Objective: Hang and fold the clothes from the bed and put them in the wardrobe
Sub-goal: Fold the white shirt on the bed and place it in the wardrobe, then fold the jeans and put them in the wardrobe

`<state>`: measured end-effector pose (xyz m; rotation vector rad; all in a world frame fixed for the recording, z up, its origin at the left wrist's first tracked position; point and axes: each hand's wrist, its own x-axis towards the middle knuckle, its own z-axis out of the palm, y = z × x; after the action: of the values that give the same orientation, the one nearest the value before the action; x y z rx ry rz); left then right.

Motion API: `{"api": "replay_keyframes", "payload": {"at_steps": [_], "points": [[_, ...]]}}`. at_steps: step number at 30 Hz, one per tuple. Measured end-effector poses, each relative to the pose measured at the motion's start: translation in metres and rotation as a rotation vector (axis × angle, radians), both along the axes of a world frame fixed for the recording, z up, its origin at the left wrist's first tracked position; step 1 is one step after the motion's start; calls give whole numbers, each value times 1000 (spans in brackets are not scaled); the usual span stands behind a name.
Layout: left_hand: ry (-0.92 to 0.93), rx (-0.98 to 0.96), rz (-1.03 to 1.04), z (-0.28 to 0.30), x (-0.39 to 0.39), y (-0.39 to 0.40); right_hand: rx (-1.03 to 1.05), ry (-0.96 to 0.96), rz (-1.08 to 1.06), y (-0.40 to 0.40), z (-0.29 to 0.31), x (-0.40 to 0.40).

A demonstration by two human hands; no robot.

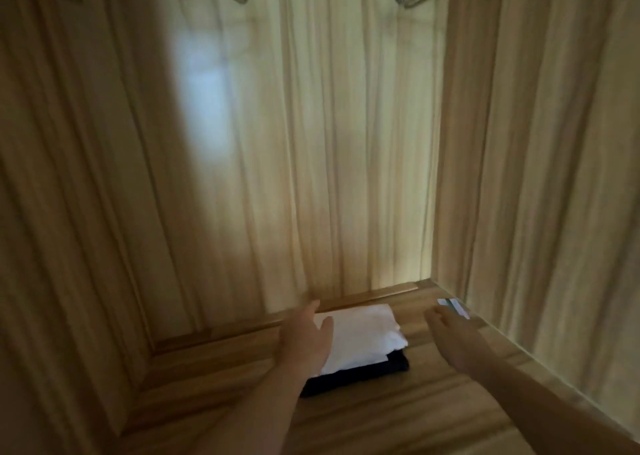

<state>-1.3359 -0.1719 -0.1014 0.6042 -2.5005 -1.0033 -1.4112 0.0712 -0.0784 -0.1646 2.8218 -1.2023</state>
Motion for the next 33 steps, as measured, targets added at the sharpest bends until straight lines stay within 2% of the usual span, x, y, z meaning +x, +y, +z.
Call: {"api": "replay_keyframes", "payload": {"at_steps": [1, 4, 9, 13, 19, 22, 33], "points": [[-20, -91, -66, 0, 10, 7, 77, 57, 80, 3, 5, 18], [-46, -314, -254, 2, 48, 31, 268, 224, 47, 41, 20, 91], [10, -303, -516, 15, 117, 90, 453, 255, -82, 106, 28, 219], [79, -300, -707, 29, 165, 146, 515, 239, -230, 156, 37, 307], [196, -268, -937, 47, 228, 227, 548, 195, -469, 225, 46, 431], [197, -260, -1019, 57, 270, 271, 541, 166, -572, 253, 54, 503], [306, -350, -1479, 74, 511, 411, 372, 121, -995, 304, 49, 814]]}}
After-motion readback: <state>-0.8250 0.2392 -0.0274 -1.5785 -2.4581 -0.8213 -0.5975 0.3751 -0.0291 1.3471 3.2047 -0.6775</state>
